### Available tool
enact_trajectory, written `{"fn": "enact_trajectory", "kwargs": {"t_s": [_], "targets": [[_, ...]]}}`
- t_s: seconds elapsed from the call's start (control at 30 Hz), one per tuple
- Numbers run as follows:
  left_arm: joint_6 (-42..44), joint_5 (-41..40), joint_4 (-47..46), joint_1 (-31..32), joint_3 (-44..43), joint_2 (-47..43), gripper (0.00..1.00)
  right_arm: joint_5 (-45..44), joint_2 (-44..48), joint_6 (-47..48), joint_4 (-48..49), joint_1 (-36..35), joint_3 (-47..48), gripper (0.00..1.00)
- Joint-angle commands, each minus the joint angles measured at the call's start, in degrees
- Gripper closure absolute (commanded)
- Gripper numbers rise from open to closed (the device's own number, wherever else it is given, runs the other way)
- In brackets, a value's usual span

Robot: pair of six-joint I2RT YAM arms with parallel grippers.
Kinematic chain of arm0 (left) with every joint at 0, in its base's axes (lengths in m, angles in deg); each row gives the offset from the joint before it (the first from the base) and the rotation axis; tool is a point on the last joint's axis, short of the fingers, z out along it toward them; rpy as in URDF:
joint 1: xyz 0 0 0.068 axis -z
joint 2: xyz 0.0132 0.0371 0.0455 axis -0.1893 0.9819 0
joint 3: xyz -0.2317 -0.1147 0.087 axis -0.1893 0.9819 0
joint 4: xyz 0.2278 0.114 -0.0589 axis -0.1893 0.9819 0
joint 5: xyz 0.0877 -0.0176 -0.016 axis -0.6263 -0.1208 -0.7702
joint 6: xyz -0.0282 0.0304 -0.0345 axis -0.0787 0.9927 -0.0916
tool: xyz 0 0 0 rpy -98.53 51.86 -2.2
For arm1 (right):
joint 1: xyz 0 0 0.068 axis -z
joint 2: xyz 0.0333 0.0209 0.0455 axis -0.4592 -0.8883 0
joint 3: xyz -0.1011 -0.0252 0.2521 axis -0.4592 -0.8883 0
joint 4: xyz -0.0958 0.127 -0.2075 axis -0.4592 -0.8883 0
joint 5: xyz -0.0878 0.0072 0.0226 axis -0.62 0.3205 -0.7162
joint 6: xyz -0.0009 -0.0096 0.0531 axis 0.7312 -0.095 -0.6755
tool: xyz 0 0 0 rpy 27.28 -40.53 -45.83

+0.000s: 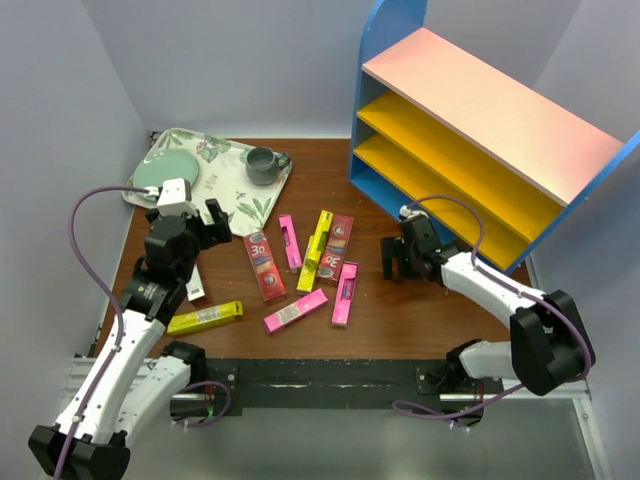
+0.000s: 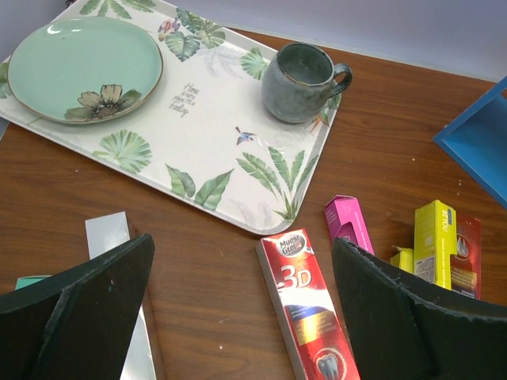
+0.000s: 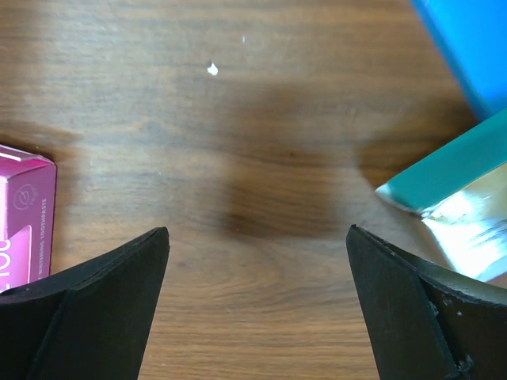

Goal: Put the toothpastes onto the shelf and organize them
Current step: Place the toothpaste on the shelf.

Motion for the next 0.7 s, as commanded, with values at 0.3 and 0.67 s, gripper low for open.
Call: {"fn": "enact_trajectory", "kwargs": {"t_s": [0.3,0.67], "targets": [[0.77,0.73,-2.12,-0.72,0.05,-0.21,0.0,-9.49,-3.0,7.86,-2.33,-0.12,5.54,0.02],[0.86,0.82,-2.2,-0.72,0.05,-0.03,0.0,-17.67,-3.88,8.91,-1.63,-0.12,5.63,0.02]]}}
